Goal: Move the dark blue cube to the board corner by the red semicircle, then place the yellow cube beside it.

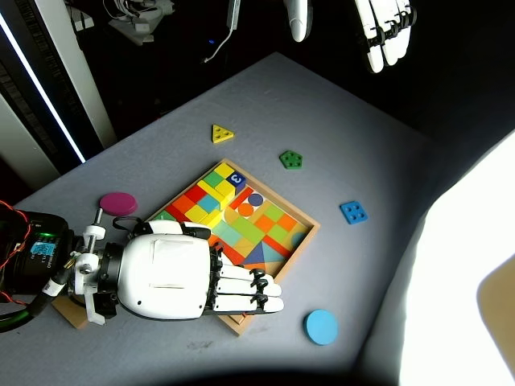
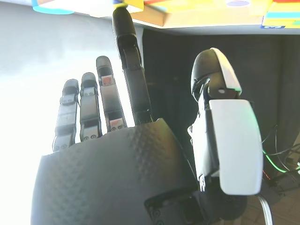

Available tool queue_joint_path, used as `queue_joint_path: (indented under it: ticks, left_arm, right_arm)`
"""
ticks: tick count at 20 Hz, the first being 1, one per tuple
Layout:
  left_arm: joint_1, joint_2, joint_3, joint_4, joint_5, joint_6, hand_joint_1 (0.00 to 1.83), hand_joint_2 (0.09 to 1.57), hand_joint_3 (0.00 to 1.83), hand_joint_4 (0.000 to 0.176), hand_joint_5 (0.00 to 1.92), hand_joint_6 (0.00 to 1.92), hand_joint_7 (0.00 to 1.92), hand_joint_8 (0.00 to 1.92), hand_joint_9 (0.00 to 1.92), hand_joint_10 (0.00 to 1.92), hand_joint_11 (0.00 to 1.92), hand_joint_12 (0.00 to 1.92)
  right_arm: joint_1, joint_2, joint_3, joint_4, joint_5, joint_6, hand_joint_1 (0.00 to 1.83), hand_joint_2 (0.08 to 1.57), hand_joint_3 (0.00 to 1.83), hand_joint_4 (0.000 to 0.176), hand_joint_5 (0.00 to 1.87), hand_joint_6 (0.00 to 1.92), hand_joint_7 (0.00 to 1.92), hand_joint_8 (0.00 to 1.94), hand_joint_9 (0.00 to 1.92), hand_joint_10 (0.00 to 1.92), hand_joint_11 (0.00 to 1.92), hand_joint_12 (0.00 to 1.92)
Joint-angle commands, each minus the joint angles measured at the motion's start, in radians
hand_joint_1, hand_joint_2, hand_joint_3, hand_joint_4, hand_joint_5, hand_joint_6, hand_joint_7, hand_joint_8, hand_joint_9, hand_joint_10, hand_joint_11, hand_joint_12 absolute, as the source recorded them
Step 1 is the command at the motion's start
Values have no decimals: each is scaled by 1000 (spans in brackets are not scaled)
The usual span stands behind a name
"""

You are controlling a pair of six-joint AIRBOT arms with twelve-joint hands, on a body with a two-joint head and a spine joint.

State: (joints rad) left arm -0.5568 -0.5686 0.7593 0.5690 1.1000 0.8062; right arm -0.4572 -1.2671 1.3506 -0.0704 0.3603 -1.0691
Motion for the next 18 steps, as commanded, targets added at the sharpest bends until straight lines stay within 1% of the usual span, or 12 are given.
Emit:
queue_joint_path:
  ticks: [1, 4, 5, 6, 8, 9, 12, 14, 16, 17, 18]
  left_arm:
    - [-7, 0, -6, 41, -85, 0, 0, 1264, 1, 18, 110, 2, 77, 1, 76, 5, 0, 464]
    - [-7, 0, -6, 41, -84, 0, 0, 1264, 1, 17, 107, 4, 82, 2, 82, 5, 0, 478]
    - [-7, 0, -5, 41, -84, 0, 0, 1260, 0, 17, 114, 5, 85, 2, 82, 4, 0, 501]
    - [-7, 0, -5, 41, -84, 0, 0, 1262, 0, 17, 117, 4, 84, 1, 76, 1, 0, 471]
    - [-7, 0, -5, 41, -84, 0, 0, 1257, 0, 19, 95, 0, 72, 0, 70, 0, 0, 463]
    - [-7, 0, -5, 41, -84, 0, 0, 1256, 0, 19, 108, 4, 82, 3, 79, 3, 0, 498]
    - [-7, 0, -5, 41, -84, 0, 0, 1260, 1, 21, 103, 0, 71, 0, 78, 0, 0, 458]
    - [-7, 0, -5, 41, -84, 0, 0, 1259, 0, 22, 108, 3, 74, 3, 77, 3, 0, 462]
    - [-7, 0, -6, 41, -83, 0, 0, 1262, 1, 14, 117, 5, 74, 2, 69, 0, 0, 446]
    - [-7, 0, -6, 41, -83, 0, 0, 1262, 1, 14, 117, 5, 74, 2, 69, 0, 0, 446]
    - [-7, 0, -6, 41, -83, 0, 0, 1259, 0, 17, 170, 16, 129, 12, 125, 16, 0, 591]
  right_arm:
    - [13, 13, 6, 12, 53, -9, 14, 1196, 2, 0, 915, 4, 204, 1, 33, 5, 0, 0]
    - [29, 19, 6, 36, 57, -9, 31, 1193, 0, 0, 925, 7, 214, 4, 36, 6, 0, 0]
    - [36, 21, 5, 40, 76, -9, 29, 1197, 2, 0, 921, 5, 205, 0, 38, 6, 0, 0]
    - [43, 24, 2, 44, 94, -9, 31, 1197, 2, 0, 924, 6, 211, 3, 41, 7, 0, 0]
    - [66, 40, -16, 71, 132, -8, 29, 1192, 0, 0, 928, 7, 219, 5, 46, 9, 0, 0]
    - [79, 52, -29, 78, 150, -2, 27, 1193, 0, 0, 919, 3, 215, 3, 43, 8, 0, 0]
    - [102, 82, -70, 78, 206, 9, 3, 1191, 0, 0, 916, 2, 207, 3, 35, 4, 0, 0]
    - [115, 102, -101, 78, 193, 10, 26, 1188, 0, 0, 921, 4, 222, 8, 44, 7, 0, 0]
    - [120, 114, -121, 82, 159, 11, 42, 1190, 0, 0, 903, 0, 218, 5, 46, 8, 0, 0]
    - [127, 119, -131, 88, 139, 11, 42, 1190, 0, 0, 903, 0, 218, 5, 46, 8, 0, 0]
    - [130, 124, -141, 90, 133, 11, 51, 1187, 0, 0, 871, 0, 235, 11, 78, 21, 0, 0]
